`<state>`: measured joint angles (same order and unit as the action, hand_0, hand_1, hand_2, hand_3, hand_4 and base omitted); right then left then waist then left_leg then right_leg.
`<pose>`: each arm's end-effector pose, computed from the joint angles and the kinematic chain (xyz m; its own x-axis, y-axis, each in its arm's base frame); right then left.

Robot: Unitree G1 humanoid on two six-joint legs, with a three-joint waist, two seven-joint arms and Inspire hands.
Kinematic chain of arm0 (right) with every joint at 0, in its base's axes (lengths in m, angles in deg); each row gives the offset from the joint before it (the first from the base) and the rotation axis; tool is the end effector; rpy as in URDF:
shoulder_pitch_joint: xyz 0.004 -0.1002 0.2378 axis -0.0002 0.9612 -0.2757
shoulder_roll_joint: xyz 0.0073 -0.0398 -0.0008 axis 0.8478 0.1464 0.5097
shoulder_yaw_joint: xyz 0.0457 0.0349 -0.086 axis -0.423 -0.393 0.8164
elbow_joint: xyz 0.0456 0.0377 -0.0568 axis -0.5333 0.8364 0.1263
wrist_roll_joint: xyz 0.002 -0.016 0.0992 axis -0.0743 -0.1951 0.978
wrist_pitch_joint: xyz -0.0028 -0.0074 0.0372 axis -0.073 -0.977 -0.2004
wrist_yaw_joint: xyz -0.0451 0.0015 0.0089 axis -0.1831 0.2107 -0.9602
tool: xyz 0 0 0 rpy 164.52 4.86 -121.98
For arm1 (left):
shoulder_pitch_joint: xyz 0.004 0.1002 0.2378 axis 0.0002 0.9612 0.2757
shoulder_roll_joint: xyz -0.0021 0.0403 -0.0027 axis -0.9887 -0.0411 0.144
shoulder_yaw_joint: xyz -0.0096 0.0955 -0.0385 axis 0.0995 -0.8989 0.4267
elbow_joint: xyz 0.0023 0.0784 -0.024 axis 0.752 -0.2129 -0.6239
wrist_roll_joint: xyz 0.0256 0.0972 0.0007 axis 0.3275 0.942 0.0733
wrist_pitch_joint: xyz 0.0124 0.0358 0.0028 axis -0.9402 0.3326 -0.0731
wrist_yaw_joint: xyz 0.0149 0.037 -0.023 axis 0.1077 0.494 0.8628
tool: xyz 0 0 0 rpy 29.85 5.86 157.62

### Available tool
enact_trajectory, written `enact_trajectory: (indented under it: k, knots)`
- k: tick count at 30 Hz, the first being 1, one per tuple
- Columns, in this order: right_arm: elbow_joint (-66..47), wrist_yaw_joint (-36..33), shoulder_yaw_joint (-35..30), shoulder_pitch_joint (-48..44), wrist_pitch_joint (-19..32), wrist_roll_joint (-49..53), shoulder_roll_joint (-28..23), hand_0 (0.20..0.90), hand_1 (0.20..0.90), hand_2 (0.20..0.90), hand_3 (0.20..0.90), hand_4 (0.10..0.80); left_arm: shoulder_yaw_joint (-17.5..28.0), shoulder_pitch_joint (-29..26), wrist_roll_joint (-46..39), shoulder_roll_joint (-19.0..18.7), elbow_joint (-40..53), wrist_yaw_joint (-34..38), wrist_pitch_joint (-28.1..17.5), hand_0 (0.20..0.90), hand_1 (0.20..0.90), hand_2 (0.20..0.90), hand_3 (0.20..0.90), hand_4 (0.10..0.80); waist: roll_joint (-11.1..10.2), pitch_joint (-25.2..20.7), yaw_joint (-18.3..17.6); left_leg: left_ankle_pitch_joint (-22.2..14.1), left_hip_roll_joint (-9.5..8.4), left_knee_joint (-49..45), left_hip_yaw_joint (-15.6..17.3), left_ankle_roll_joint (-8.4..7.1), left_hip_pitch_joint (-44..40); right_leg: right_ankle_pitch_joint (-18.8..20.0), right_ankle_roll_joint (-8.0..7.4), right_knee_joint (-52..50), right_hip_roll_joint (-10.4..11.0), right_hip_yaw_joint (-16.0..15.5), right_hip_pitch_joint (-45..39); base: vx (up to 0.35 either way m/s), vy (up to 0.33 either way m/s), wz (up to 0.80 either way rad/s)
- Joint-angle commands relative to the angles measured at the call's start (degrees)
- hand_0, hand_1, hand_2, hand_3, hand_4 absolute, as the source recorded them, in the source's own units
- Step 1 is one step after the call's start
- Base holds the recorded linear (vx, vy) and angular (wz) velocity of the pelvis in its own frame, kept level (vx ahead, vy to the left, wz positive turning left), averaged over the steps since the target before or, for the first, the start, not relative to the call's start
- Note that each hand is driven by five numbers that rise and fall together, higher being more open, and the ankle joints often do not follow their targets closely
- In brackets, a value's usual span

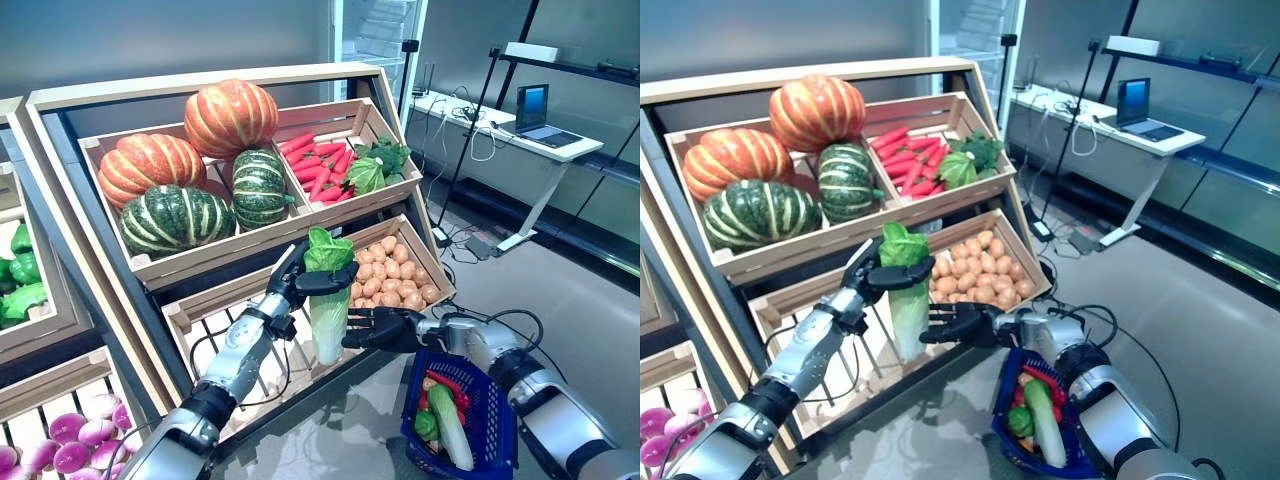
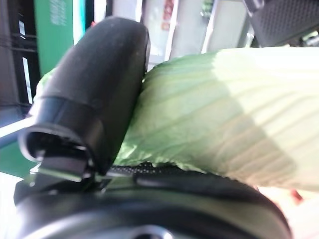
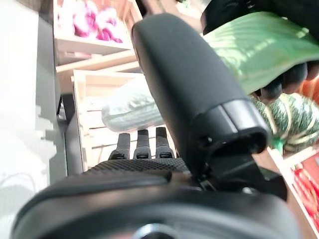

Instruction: Put vegetables into the basket

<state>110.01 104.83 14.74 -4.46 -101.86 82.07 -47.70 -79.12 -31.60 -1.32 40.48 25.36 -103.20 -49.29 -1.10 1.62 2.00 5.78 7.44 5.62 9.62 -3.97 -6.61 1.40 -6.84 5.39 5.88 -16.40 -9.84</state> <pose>0.2930 -0.1914 0.0356 0.4262 0.7712 -0.4730 -0.5799 0.6341 0.5114 0.2698 0.1721 0.0542 0.8798 -0.4623 0.1107 0.4753 0.8582 -0.1939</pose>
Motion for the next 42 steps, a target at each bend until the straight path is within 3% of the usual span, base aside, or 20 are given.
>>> enact_trajectory:
  k: [1, 8, 11, 15, 19, 21, 31, 42]
  knots:
    - [3.4, 14.7, -3.9, -10.7, 4.6, 13.8, 5.1, 0.9, 0.9, 0.9, 0.9, 0.8, -0.6, -7.8, -9.9, 4.4, 2.5, -6.6, -2.1, 0.3, 0.3, 0.3, 0.3, 0.4, -0.9, -5.1, 1.3, -10.6, -2.92, -0.6, 1.1, 2.85, -2.8, -4.7, 4.08, -0.4, -1.6, 0.9, 0.0, 0.0, 0.0, 0.0]
    - [3.1, 19.7, -5.5, -12.8, 4.7, 21.7, 6.5, 0.9, 0.9, 0.9, 0.9, 0.8, -1.0, -7.0, -16.3, 7.1, 1.6, -12.7, 0.9, 0.3, 0.3, 0.3, 0.3, 0.4, -0.7, -5.4, 1.5, -10.8, -3.0, -0.6, 0.5, 3.07, -2.6, -4.8, 4.0, -0.4, -1.5, 1.0, 0.3, 0.0, 0.0, 0.0]
    - [2.6, 17.1, -6.1, -12.8, 5.4, 23.9, 7.8, 0.9, 0.9, 0.9, 0.9, 0.8, -1.1, -6.7, -16.7, 7.9, 1.6, -13.2, 1.0, 0.3, 0.3, 0.3, 0.3, 0.4, -0.6, -5.5, 1.5, -10.9, -3.1, -0.6, 0.4, 3.2, -2.6, -4.9, 3.97, -0.4, -1.5, 1.2, 0.3, 0.0, 0.0, 0.0]
    - [2.7, 13.0, -6.2, -11.9, 7.9, 19.5, 8.7, 0.9, 0.9, 0.9, 0.9, 0.8, -1.1, -6.5, -16.8, 8.5, 2.1, -12.9, 0.6, 0.3, 0.3, 0.3, 0.3, 0.4, -0.5, -5.6, 1.4, -10.9, -3.17, -0.6, 0.4, 3.28, -2.6, -4.8, 3.87, -0.4, -1.5, 1.4, 0.4, 0.0, 0.0, 0.0]
    - [4.1, 6.2, -4.2, -11.3, 11.6, 12.6, 8.6, 0.9, 0.9, 0.9, 0.9, 0.8, -1.4, -6.9, -16.0, 8.8, 3.5, -11.0, -0.1, 0.3, 0.3, 0.3, 0.3, 0.4, -0.5, -5.5, 1.1, -10.8, -3.18, -0.6, 0.6, 3.34, -2.4, -4.6, 3.85, -0.4, -1.5, 1.8, 0.8, 0.02, -0.003, 0.03]
    - [4.8, -2.2, -3.3, -11.2, 13.6, 10.1, 8.7, 0.9, 0.9, 0.9, 0.9, 0.8, -1.8, -7.3, -15.7, 8.8, 4.1, -9.8, -0.9, 0.3, 0.3, 0.3, 0.3, 0.4, -0.6, -5.4, 0.9, -10.8, -3.24, -0.6, 0.7, 3.47, -2.4, -4.5, 3.9, -0.4, -1.6, 2.2, 0.9, 0.017, -0.002, 0.0]
    - [4.7, -29.2, -1.7, -10.7, 20.1, -4.4, 12.8, 0.9, 0.9, 0.9, 0.9, 0.8, -3.0, -8.0, -11.5, 10.3, 7.0, -4.4, -3.4, 0.3, 0.3, 0.3, 0.3, 0.4, -0.4, -4.0, 0.4, -10.5, -3.42, -0.6, 0.7, 3.89, -2.6, -4.0, 4.07, -0.4, -1.5, 3.4, 1.0, 0.005, 0.005, -0.01]
    - [0.8, -33.9, -0.9, -10.6, 17.1, -6.6, 15.5, 0.9, 0.9, 0.9, 0.9, 0.8, -1.8, -7.8, -12.3, 11.4, 8.4, -3.4, -1.9, 0.3, 0.3, 0.3, 0.3, 0.4, -0.6, -3.8, 0.6, -10.7, -3.72, -0.6, -0.1, 4.09, -2.9, -4.1, 4.42, -0.4, -1.6, 4.0, 0.7, 0.011, 0.003, 0.0]
